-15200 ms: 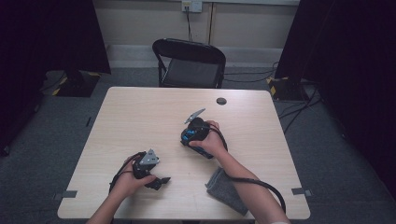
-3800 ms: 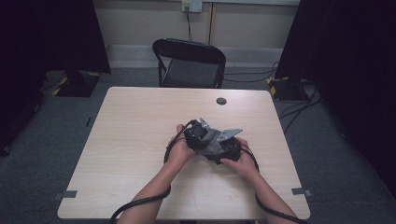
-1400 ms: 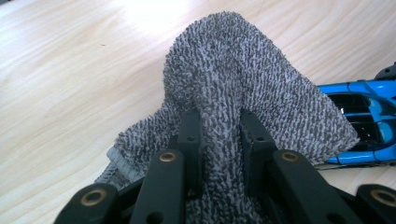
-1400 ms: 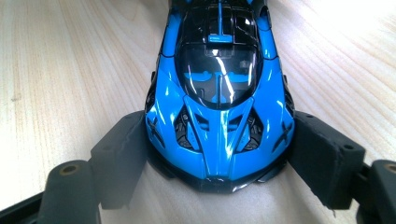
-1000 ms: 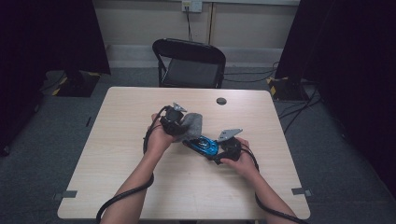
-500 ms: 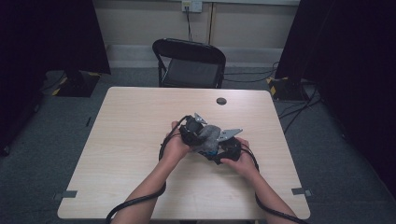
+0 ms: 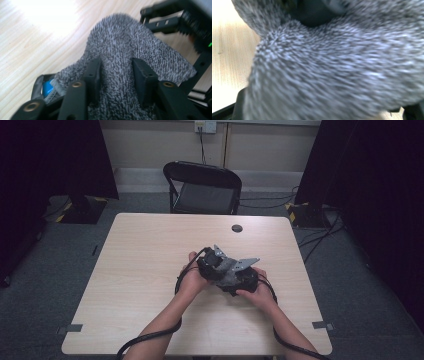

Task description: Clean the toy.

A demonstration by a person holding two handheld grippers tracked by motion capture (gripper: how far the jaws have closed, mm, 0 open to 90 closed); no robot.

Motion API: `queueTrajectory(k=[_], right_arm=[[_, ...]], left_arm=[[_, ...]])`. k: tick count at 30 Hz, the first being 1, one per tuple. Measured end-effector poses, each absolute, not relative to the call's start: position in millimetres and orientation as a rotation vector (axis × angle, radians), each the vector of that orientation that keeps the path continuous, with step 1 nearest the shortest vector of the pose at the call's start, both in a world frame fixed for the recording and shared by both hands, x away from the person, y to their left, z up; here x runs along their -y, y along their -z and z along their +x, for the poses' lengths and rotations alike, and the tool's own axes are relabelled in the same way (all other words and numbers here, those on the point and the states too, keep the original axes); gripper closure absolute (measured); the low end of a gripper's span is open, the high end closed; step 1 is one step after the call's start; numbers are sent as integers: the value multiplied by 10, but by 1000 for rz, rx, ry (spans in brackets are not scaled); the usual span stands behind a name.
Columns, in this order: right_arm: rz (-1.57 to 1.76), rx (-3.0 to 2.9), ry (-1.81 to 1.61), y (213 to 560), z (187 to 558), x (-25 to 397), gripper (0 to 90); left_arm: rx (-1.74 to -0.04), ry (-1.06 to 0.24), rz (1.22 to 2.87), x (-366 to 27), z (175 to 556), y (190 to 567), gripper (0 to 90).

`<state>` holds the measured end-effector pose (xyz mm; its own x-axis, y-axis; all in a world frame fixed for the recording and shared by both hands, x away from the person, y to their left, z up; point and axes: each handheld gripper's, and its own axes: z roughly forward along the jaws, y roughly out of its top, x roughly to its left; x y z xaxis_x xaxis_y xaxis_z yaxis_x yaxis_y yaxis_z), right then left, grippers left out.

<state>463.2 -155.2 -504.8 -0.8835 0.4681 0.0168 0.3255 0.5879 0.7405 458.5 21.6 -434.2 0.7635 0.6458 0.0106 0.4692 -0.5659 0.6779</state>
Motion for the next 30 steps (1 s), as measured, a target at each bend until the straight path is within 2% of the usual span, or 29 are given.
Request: queueTrajectory(k=[3,12,18,28,30], right_arm=[[666,-2637,-1174,5047,4632,1552,235],[665,-2635,-1174,5048,4632,1552,235],[662,-2636,-1173,5048,4633,1553,235],[663,-2636,-1173,5048,4633,1553,235],[663,-2636,-1174,5048,4633,1552,235]], left_arm=[[-844,-303,2215,-208,4592,4315,567],[-839,-260,2235,-101,4584,4538,493],[-787,-336,2284,-24,4551,4591,509],[-794,-381,2314,-54,4591,4551,758],[-805,-380,2312,-58,4601,4543,781]])
